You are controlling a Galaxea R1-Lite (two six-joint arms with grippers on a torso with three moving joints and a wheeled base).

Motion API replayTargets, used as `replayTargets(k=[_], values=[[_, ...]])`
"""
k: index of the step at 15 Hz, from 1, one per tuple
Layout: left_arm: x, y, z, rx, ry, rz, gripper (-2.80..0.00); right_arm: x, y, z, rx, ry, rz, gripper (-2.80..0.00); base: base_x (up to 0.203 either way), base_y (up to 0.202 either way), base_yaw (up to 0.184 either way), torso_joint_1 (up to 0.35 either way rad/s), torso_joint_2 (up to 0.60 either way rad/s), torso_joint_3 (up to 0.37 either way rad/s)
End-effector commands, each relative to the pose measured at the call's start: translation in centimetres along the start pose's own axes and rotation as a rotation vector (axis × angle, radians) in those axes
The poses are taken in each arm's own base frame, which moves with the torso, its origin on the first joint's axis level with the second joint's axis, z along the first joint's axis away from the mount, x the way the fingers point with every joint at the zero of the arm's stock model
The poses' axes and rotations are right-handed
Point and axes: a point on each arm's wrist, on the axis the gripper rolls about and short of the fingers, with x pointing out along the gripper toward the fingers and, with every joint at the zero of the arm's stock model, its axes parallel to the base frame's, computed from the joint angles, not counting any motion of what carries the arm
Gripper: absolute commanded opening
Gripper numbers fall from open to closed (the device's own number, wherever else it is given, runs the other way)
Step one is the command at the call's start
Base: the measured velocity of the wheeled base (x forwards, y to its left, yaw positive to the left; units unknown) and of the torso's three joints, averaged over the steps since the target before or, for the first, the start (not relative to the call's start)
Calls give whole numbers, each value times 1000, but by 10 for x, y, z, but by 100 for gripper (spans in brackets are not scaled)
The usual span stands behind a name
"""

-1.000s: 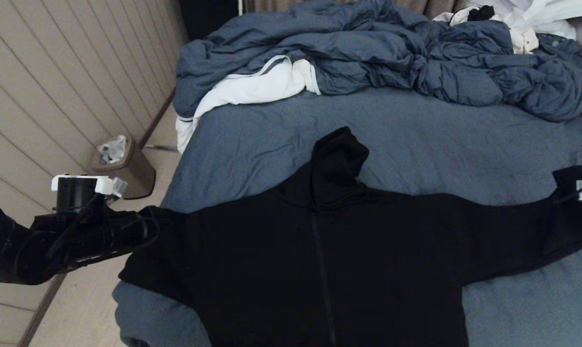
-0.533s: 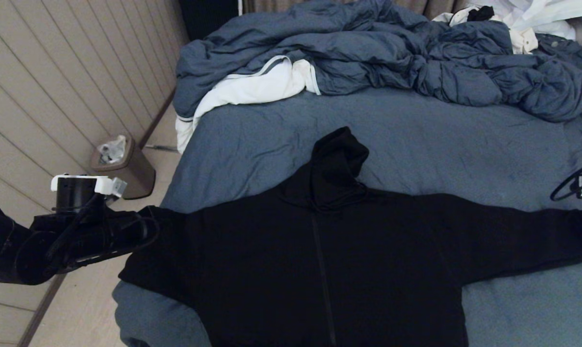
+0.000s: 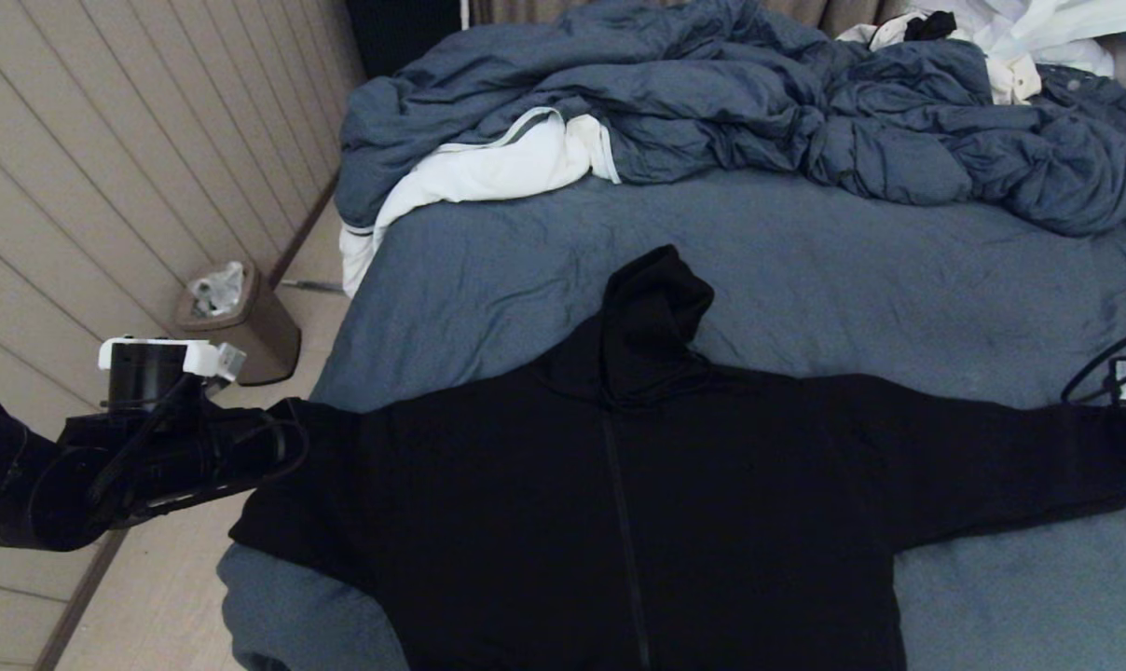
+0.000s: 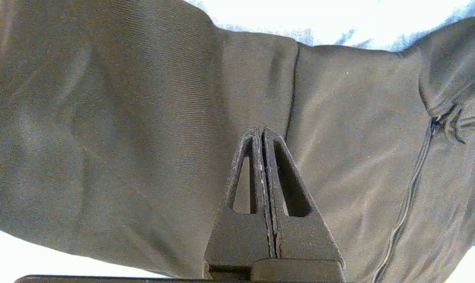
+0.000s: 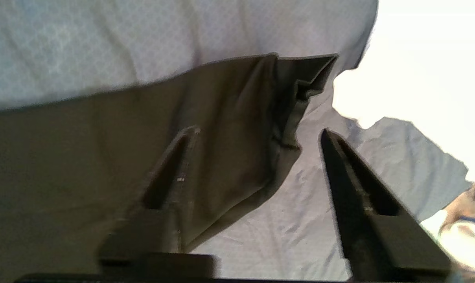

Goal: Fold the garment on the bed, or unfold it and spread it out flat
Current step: Unfold the black sweatshirt

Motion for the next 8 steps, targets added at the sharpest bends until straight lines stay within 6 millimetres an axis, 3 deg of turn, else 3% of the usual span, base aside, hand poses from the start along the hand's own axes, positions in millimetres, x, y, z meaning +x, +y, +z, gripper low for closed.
replayTargets(k=[1, 8], values=[[0, 0, 0, -2, -2, -3, -280, -1, 2, -5, -2, 12, 23, 0, 0, 0, 0, 0, 0, 0], [-5, -1, 0, 5, -7, -6, -280, -31, 11, 1, 86, -27, 134, 0, 0, 0, 0, 0, 0, 0]])
